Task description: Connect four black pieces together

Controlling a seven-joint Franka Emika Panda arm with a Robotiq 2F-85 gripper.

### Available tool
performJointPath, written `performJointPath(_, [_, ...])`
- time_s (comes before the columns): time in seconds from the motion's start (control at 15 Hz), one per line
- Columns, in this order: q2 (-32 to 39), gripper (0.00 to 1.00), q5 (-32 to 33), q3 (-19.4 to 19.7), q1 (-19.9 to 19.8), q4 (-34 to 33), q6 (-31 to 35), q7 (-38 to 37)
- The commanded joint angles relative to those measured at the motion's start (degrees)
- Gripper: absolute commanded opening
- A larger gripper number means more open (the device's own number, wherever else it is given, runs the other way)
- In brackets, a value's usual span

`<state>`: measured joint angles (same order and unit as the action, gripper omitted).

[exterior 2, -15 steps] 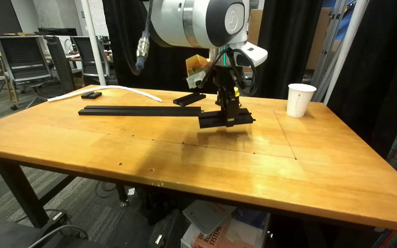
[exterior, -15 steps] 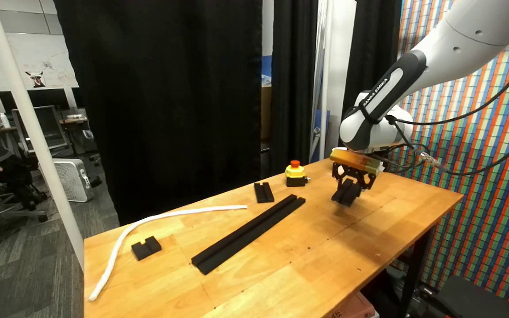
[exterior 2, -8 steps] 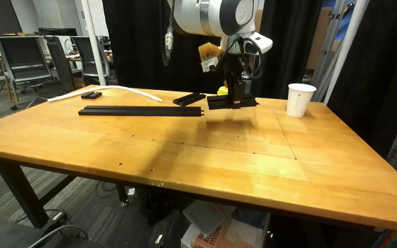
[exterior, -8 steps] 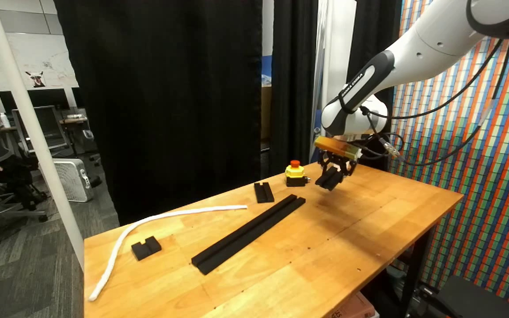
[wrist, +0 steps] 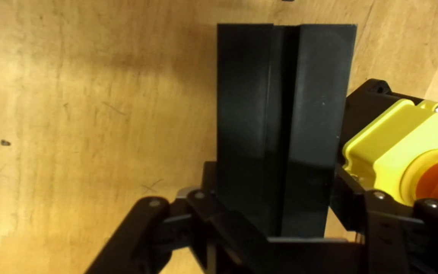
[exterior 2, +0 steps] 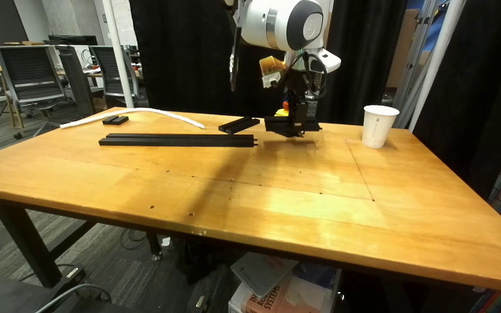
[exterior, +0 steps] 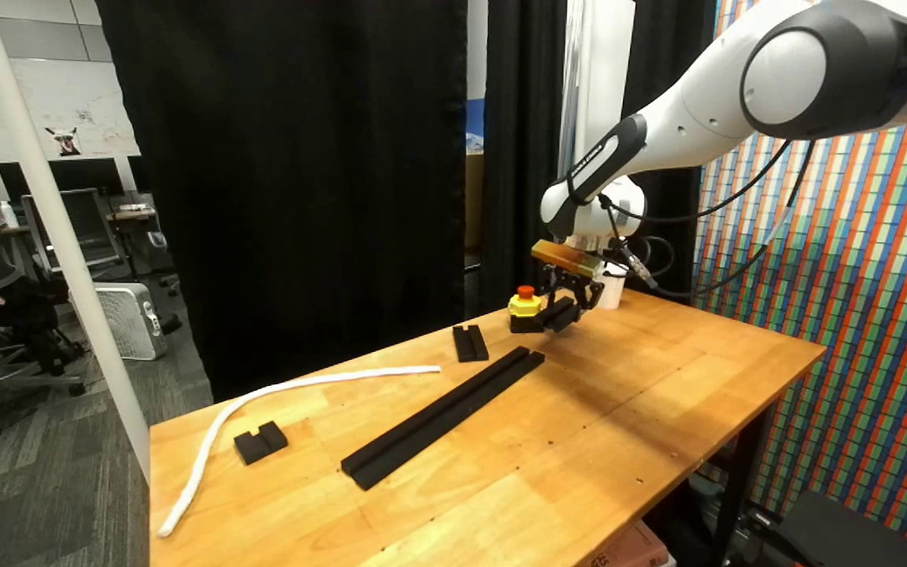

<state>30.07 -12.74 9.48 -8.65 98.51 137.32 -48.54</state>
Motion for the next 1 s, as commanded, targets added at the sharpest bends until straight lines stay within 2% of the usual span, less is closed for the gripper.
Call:
performJointPath(0.0, [5.22,0.45,-2.31,-0.23,0.02,-8.14,-3.49,-2.67])
performJointPath(0.27, [8.01,0.45,-2.50,0.03,0.46,-10.60,-3.58,-6.17])
performJointPath(0.6, [8.91,0.45,-1.14,0.68,1.49,-10.10,-2.88,-9.67])
performJointPath(0.93, [8.31,0.45,0.62,0.99,1.94,-8.97,-3.68,-8.81])
